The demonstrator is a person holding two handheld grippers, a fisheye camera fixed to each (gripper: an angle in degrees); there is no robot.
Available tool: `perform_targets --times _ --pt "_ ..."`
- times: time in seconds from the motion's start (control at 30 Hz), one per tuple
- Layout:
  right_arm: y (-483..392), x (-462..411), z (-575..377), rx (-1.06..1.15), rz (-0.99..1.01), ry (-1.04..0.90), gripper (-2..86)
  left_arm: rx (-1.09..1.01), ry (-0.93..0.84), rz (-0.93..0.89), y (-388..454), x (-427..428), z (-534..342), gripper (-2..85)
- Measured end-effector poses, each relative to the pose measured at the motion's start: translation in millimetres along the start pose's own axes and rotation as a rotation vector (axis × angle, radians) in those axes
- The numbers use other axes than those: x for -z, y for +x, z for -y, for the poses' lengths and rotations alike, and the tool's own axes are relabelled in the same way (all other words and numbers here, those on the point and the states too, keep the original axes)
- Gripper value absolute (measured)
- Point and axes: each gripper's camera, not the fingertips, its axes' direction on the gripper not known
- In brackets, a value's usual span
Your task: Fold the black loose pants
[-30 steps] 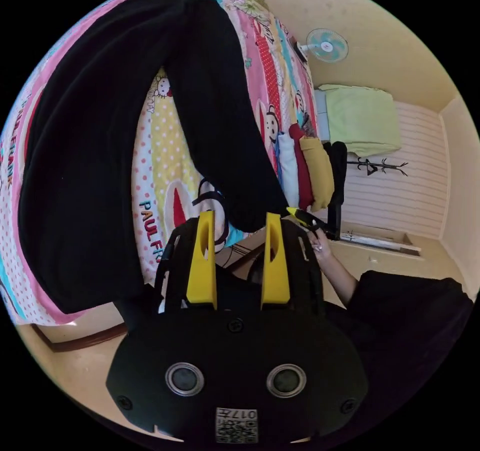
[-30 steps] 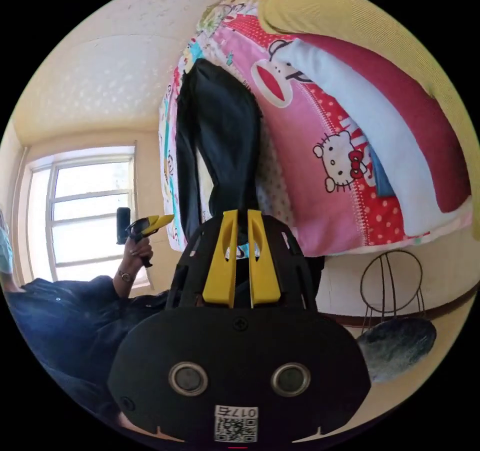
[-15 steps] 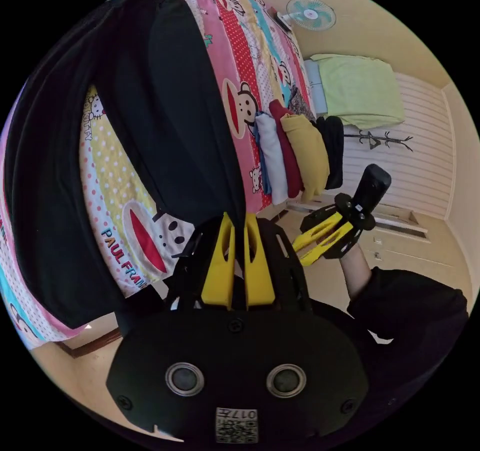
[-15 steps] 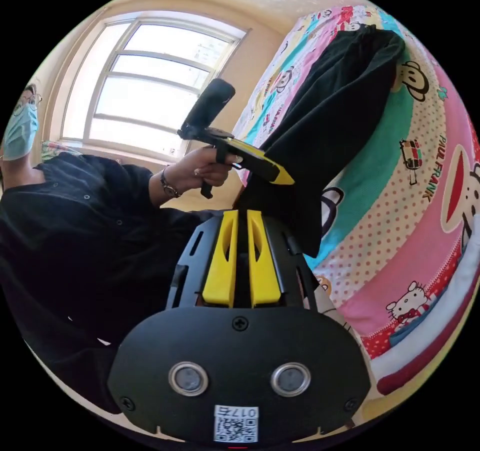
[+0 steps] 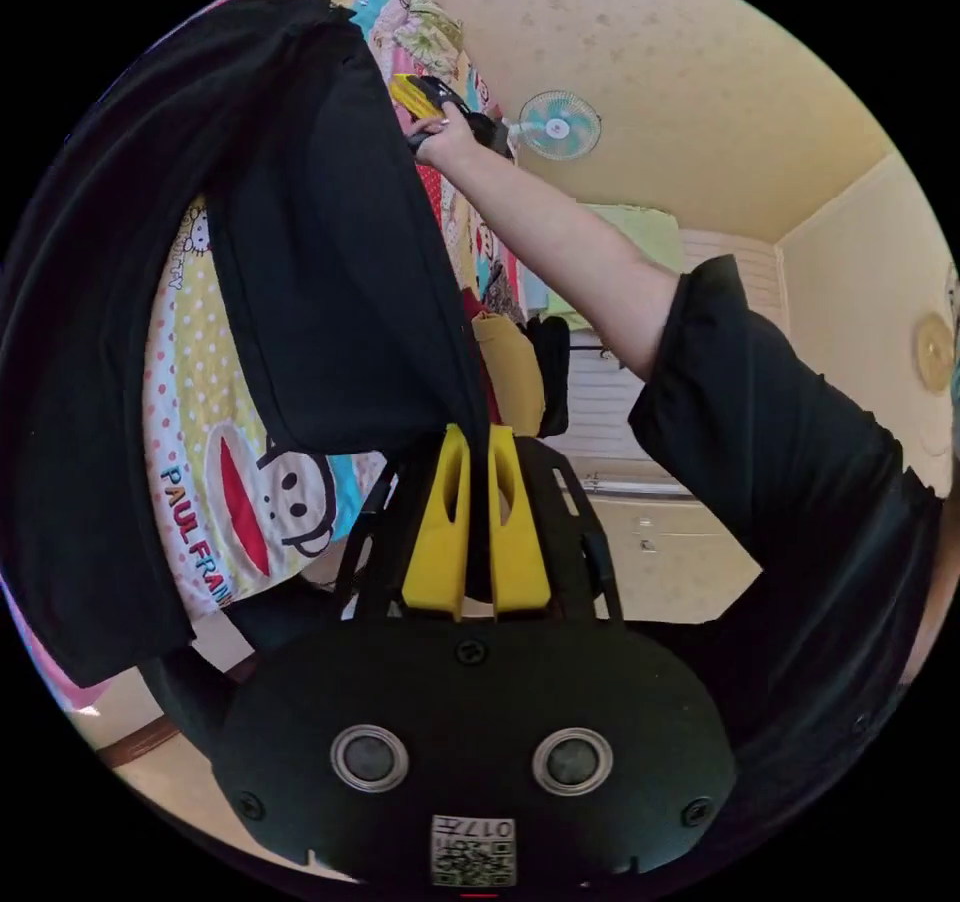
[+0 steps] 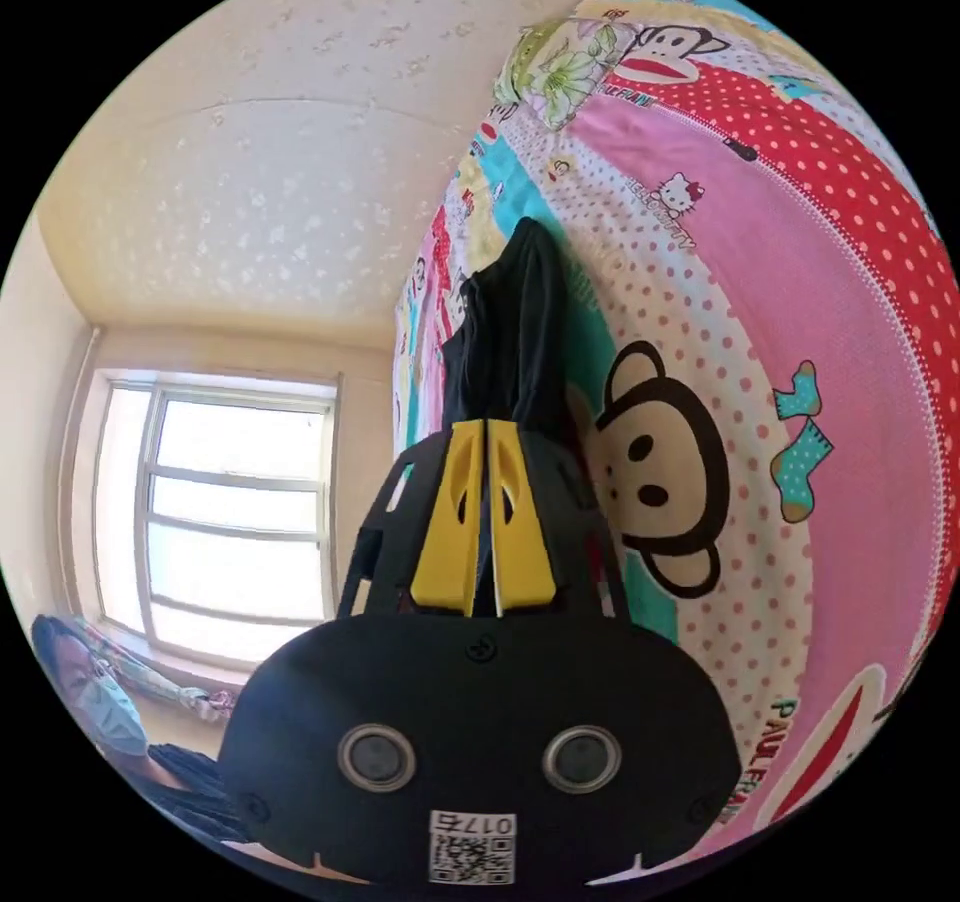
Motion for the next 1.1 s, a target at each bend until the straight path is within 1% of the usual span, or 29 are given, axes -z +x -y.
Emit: perform_targets --times 0.03,0.07,0.1,0.13,0.17,0.2,0.23,0.27,0.3,0.33,0.37,0.43,0.5,0.53,0.6,0.67,0.7,0.73,0.77,0.8,0.83,0.87,0.9,0.93,0.97,1.03,1.07,1.1 --pt "-24.2 -15.3 4.8 0.058 0.107 0.023 2.3 0.051 0.078 -0.137 -19.2 23.1 -13.0 -0.1" --pt "-37.8 -24.9 7.4 0.087 0.150 0.024 2.0 0.078 0.119 -0.203 -29.4 34.7 -20.7 -0.2" --pt "-66.2 -48.3 12.7 0.127 0.189 0.004 1.8 0.124 0.202 -0.311 -48.4 56.8 -37.4 -0.2" --pt "-96.3 -76.8 17.1 0.181 0.133 -0.051 1.8 0.151 0.273 -0.364 -64.9 77.8 -53.9 -0.2" --pt "-110.8 -91.7 17.7 0.229 0.054 -0.095 1.9 0.160 0.292 -0.358 -71.5 87.0 -60.9 -0.2" --pt "-133.8 -123.1 12.9 0.324 -0.239 -0.184 2.3 0.199 0.293 -0.297 -82.1 101.8 -71.2 -0.3" --pt "-141.4 -149.5 1.1 0.355 -0.568 -0.190 3.0 0.228 0.264 -0.197 -86.7 112.6 -76.7 -0.2" --pt "-140.5 -160.1 -5.2 0.352 -0.690 -0.184 5.1 0.225 0.242 -0.145 -86.5 116.2 -77.4 -0.2" --pt "-133.8 -176.9 -15.2 0.316 -0.842 -0.185 9.2 0.189 0.187 -0.044 -82.6 120.7 -75.9 -0.1" --pt "-126.4 -188.3 -20.9 0.272 -0.911 -0.204 14.9 0.147 0.141 0.026 -77.6 122.0 -73.3 0.0" --pt "-124.3 -191.5 -23.4 0.255 -0.950 -0.198 17.8 0.128 0.124 0.043 -75.5 122.0 -72.0 0.0" --pt "-124.3 -189.9 -29.8 0.207 -1.136 -0.062 18.1 0.078 0.090 0.024 -72.9 120.4 -67.6 0.3" --pt "-127.4 -181.2 -31.8 0.208 -1.227 0.037 17.7 0.080 0.084 -0.017 -76.6 119.5 -67.2 0.5" --pt "-123.8 -175.9 -29.2 0.190 -1.264 0.038 17.6 0.084 0.082 -0.034 -79.5 119.2 -68.5 0.5" --pt "-110.0 -162.6 -23.4 0.103 -1.273 0.035 17.5 0.096 0.080 -0.054 -84.6 118.7 -72.0 0.6" --pt "-87.9 -155.1 -15.4 0.038 -1.073 -0.049 16.7 0.114 0.074 -0.092 -91.2 117.0 -75.7 0.7" --pt "-72.5 -157.2 -8.0 0.019 -0.824 -0.146 13.2 0.125 0.072 -0.121 -96.0 115.4 -77.9 0.8" --pt "-65.0 -161.6 1.5 0.014 -0.584 -0.204 9.0 0.131 0.070 -0.149 -101.2 113.8 -79.9 0.9" --pt "-67.8 -162.0 6.4 0.021 -0.525 -0.188 6.7 0.134 0.072 -0.164 -104.7 113.1 -81.2 0.9" --pt "-85.1 -165.2 16.4 0.056 -0.515 -0.123 4.0 0.161 0.090 -0.205 -115.6 113.7 -85.8 1.1" --pt "-112.4 -178.6 26.8 0.127 -0.582 -0.084 3.4 0.206 0.130 -0.285 -129.5 116.1 -92.8 1.1" --pt "-127.2 -189.8 32.1 0.172 -0.617 -0.087 3.3 0.226 0.157 -0.331 -136.3 117.6 -97.0 1.1" --pt "-154.3 -220.6 41.1 0.275 -0.675 -0.128 3.2 0.259 0.215 -0.414 -149.7 120.4 -107.3 1.1" --pt "-171.2 -256.1 47.8 0.353 -0.689 -0.199 3.6 0.285 0.249 -0.443 -161.1 121.3 -118.1 1.1" --pt "-175.5 -274.4 50.9 0.371 -0.697 -0.237 3.7 0.295 0.258 -0.432 -166.0 121.5 -123.6 1.1" --pt "-165.2 -343.3 59.0 0.364 -0.729 -0.396 6.2 0.332 0.265 -0.275 -183.2 121.3 -145.5 1.2" --pt "-157.7 -357.6 59.6 0.353 -0.725 -0.440 7.3 0.359 0.254 -0.232 -188.2 120.3 -150.9 1.4" --pt "-145.3 -375.3 59.1 0.334 -0.689 -0.498 9.1 0.405 0.245 -0.151 -196.3 119.2 -161.7 1.6"
